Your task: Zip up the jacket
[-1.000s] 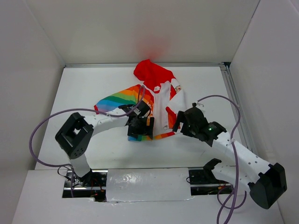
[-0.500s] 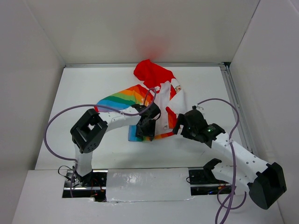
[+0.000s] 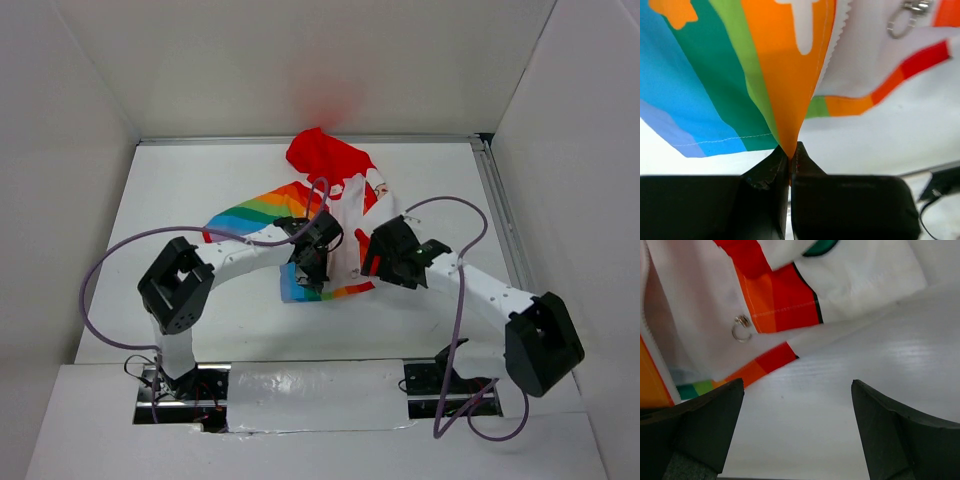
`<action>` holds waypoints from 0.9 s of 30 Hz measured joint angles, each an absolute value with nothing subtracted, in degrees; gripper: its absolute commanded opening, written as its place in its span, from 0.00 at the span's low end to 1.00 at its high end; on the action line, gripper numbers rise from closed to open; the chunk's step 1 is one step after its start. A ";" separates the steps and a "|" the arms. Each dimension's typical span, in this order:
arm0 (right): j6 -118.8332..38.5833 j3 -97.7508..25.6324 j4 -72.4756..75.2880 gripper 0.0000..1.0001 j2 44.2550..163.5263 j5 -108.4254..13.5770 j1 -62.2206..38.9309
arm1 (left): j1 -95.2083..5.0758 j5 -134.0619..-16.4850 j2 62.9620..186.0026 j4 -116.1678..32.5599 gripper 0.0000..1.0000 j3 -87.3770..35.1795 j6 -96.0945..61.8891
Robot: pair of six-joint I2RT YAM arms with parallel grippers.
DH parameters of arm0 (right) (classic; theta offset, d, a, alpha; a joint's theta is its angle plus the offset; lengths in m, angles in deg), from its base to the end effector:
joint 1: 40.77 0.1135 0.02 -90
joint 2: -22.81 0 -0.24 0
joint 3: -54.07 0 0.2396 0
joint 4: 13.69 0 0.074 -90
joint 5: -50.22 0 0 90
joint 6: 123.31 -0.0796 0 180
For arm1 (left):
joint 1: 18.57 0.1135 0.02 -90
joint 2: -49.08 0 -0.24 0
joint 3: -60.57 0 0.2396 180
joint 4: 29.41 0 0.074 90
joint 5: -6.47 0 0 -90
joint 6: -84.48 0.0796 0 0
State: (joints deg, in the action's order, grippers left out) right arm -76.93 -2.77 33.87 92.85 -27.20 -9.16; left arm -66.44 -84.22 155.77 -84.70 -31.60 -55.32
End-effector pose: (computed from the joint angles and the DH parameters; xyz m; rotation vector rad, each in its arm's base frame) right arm 0.2181 0.1139 0.1520 0.3464 2.5785 0.1870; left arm 0.2515 -0.2766 0.1392 -0.0515 2.8766 -0.3742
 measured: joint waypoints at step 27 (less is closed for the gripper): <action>-75.88 -13.72 26.09 0.66 117.35 -25.61 -11.04 | -65.11 -77.34 149.32 -75.06 0.13 -22.81 -54.97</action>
